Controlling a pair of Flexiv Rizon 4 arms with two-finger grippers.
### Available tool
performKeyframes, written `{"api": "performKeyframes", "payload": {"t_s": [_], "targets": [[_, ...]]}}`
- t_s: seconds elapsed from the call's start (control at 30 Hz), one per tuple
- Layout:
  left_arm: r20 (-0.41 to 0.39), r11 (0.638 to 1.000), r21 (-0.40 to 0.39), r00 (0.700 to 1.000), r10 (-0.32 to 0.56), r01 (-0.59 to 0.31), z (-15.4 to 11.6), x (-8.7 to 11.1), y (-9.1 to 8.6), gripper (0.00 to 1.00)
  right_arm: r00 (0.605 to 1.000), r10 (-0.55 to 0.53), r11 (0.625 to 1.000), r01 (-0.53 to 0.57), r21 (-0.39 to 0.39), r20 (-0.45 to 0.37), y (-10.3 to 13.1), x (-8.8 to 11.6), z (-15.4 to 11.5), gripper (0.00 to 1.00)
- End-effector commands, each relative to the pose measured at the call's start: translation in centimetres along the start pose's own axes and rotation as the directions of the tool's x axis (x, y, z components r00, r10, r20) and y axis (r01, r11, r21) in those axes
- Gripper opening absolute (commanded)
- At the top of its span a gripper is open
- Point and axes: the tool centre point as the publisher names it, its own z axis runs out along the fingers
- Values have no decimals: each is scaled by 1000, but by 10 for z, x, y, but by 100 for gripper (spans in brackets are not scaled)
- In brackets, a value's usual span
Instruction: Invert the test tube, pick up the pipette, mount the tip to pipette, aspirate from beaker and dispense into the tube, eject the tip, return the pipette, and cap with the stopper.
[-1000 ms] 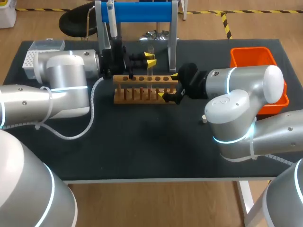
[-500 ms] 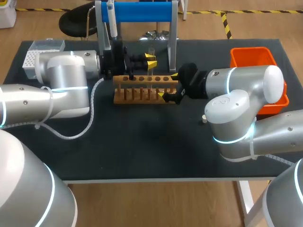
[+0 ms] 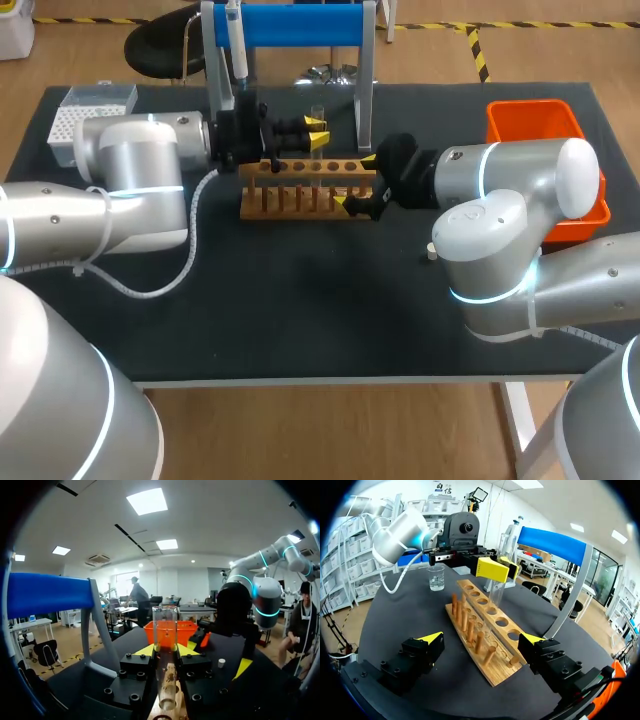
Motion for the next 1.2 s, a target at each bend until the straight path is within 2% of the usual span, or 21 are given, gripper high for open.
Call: {"api": "performKeyframes", "payload": {"t_s": [0.03,0.3,0.33,0.37,0.4,0.9,1.2], "targets": [[-5,1000,5,1000,3,-3,2,-3,3,0,1000,0,1000,0,7,-2,2,0,-1,100],[-1,1000,1,1000,4,-4,1,-3,3,0,1000,0,1000,0,7,-2,2,0,-1,100],[0,1000,0,1000,2,-2,1,-3,3,31,1000,0,1000,0,7,-2,2,0,-1,100],[4,1000,-2,1000,-3,3,1,-3,3,91,1000,0,1000,0,7,-2,2,0,-1,100],[7,1000,-8,1000,-6,6,1,-3,3,100,1000,0,1000,0,7,-2,2,0,-1,100],[-18,997,-56,999,-46,45,-1,1,-5,100,1000,0,1000,0,7,-2,2,0,-1,100],[-15,990,-117,997,-82,79,-22,5,-20,100,1000,0,1000,0,7,-2,2,0,-1,100]]}}
